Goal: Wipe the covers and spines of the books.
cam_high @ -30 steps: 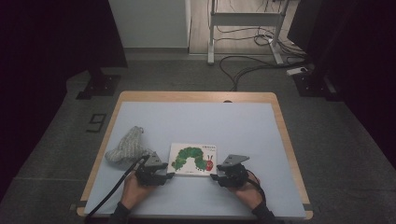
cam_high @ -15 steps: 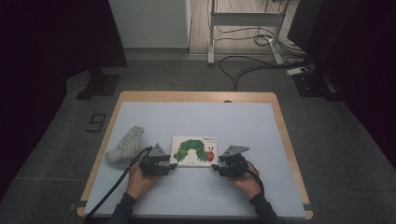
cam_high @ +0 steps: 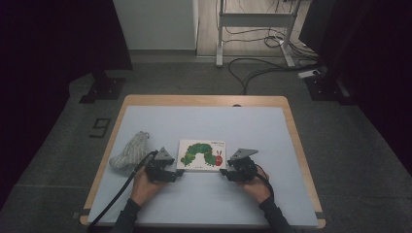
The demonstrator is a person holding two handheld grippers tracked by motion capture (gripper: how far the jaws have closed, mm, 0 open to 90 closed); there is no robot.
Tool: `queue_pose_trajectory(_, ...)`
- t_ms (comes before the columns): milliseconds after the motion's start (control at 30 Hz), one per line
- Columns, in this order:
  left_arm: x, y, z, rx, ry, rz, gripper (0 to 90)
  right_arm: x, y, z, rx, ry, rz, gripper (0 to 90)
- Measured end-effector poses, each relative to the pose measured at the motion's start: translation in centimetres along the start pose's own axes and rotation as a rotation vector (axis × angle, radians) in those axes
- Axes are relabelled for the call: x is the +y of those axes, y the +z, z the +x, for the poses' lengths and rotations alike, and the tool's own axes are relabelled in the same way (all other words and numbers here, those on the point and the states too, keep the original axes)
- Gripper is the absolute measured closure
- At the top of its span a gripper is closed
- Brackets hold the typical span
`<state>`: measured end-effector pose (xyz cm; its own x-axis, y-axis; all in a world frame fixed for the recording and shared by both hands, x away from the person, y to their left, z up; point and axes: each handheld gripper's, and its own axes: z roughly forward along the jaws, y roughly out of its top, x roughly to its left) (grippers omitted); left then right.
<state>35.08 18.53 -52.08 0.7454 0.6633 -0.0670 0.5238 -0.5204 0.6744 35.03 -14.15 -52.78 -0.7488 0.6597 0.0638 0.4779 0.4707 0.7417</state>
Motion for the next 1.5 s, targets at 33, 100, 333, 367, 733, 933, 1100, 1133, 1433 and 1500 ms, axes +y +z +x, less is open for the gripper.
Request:
queue_pose_trajectory(33,0.0,-0.1,0.0,0.003,-0.001,0.003,24.7,0.0,0.0,0.0,0.003,-0.004,0.004,43.4)
queue_pose_trajectory(100,0.0,-0.3,-0.2,0.01,-0.002,0.011,18.2,0.1,-0.2,0.1,0.008,-0.008,0.003,40.2)
queue_pose_trajectory(333,-0.4,-2.5,-1.3,0.001,0.027,-0.037,14.4,0.4,-1.4,0.7,0.015,-0.034,-0.013,30.0)
queue_pose_trajectory(367,-0.6,-2.8,-1.5,-0.002,0.03,-0.04,14.3,0.4,-1.6,0.8,0.016,-0.045,-0.007,29.3)
queue_pose_trajectory(733,-2.7,-7.1,-2.6,-0.001,0.037,-0.082,12.3,-0.1,-4.4,1.5,0.007,-0.063,-0.025,19.3)
queue_pose_trajectory(933,-4.7,-9.0,-2.5,0.042,0.032,-0.086,9.4,-0.9,-6.1,1.5,-0.005,-0.061,-0.042,14.4)
queue_pose_trajectory(1100,-6.7,-9.8,-2.1,0.058,0.021,-0.097,8.8,-2.1,-7.1,0.8,-0.025,-0.027,-0.052,12.6)
queue_pose_trajectory(1133,-7.1,-9.8,-1.9,0.055,0.017,-0.098,8.5,-2.4,-7.3,0.6,-0.031,-0.021,-0.053,12.4)
queue_pose_trajectory(1433,-9.8,-9.3,-0.9,0.077,-0.031,-0.055,1.7,-5.3,-7.5,-0.8,-0.091,0.03,-0.018,10.6)
queue_pose_trajectory(1500,-10.1,-8.8,-0.7,0.081,-0.034,-0.034,0.4,-5.9,-7.3,-1.0,-0.1,0.036,-0.004,9.9)
